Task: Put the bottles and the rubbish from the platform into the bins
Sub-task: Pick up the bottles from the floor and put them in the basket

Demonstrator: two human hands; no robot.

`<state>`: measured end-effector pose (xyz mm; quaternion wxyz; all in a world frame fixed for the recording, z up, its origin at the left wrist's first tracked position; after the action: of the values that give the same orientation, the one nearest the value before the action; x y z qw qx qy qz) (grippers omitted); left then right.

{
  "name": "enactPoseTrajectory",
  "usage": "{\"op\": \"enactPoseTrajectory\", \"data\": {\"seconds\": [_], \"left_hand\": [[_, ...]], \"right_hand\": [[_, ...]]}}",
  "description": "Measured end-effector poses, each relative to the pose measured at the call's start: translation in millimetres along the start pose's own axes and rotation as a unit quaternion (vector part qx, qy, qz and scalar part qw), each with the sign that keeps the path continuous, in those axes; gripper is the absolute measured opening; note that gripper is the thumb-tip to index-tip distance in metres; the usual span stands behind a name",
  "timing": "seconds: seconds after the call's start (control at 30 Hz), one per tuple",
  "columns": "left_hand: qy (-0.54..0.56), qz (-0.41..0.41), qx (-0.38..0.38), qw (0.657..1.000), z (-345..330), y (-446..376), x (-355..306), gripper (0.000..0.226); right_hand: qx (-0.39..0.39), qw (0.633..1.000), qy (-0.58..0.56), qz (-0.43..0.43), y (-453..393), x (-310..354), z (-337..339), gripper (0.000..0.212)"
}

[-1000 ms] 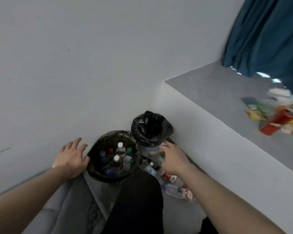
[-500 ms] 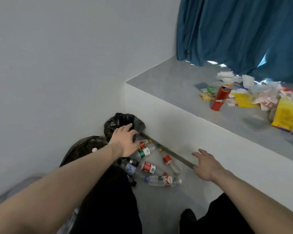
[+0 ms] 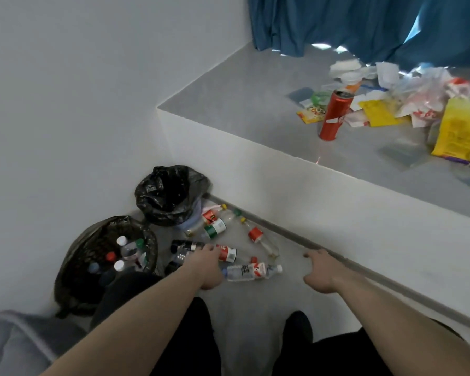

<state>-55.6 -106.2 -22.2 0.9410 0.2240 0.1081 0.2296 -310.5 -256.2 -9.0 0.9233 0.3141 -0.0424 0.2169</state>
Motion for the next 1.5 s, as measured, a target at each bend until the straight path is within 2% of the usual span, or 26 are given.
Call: {"op": "enactPoseTrajectory", "data": {"seconds": [0.23,0.47,0.67,0.83,0.93,1.07,1.23,1.3,1.4,1.5], "left_hand": [[-0.002,0.010,0.038,0.999,-54.0,-74.6,7.0,0.064],[-0.004,-0.004,0.043,0.999,-103.9,-161.8,4.3,0.063],[-0.021,-0.017,0.044,0.999,-150.7,-230.8,-4.5,0.071],[-0.082,-0.022,0.052,0.995,-190.3,-258.7,-0.4,0.073],[-0.091,-0.017,0.034,0.995,-204.9,-266.0,0.8,0.066],[-0.073,-0.015,0.022,0.997,-204.5,-266.1,-5.0,0.059],[-0.047,0.004,0.015,0.999,-187.4,-249.6,-13.9,0.064],[-0.018,0.023,0.004,1.000,-170.4,-239.0,-15.6,0.068],[0.028,0.037,-0.016,0.999,-139.1,-213.1,-22.0,0.072],[0.064,0.041,-0.040,0.996,-104.5,-175.2,-30.1,0.073]], "right_hand": [[-0.012,1.000,0.002,0.007,-76.5,13.0,-57.3,0.066],[0.062,0.998,0.005,-0.024,-139.2,-0.5,-137.7,0.073],[0.057,0.998,-0.012,-0.026,-199.7,13.8,-186.5,0.085],[0.050,0.998,-0.003,-0.034,-232.6,14.5,-214.8,0.078],[0.034,0.998,0.001,-0.055,-240.4,9.9,-225.1,0.067],[0.080,0.993,0.028,-0.085,-230.6,1.2,-240.4,0.065],[0.165,0.981,0.048,-0.089,-200.8,-2.1,-237.8,0.066],[0.173,0.980,0.047,-0.088,-190.8,0.9,-219.5,0.065],[0.172,0.979,0.059,-0.091,-176.2,12.2,-182.8,0.052],[0.205,0.971,0.092,-0.084,-142.2,35.1,-132.5,0.055]]}}
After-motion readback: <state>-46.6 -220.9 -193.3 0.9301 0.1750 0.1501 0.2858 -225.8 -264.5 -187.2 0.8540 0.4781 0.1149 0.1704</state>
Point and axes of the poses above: each hand's wrist, its own y-axis away from the middle knuckle, its own z-axis out of the back of the hand, x = y × z, the point moved 6 cm from there along -y, towards the middle knuckle, and after that the axes turned 8 degrees about -x, right-handed, at the moved point
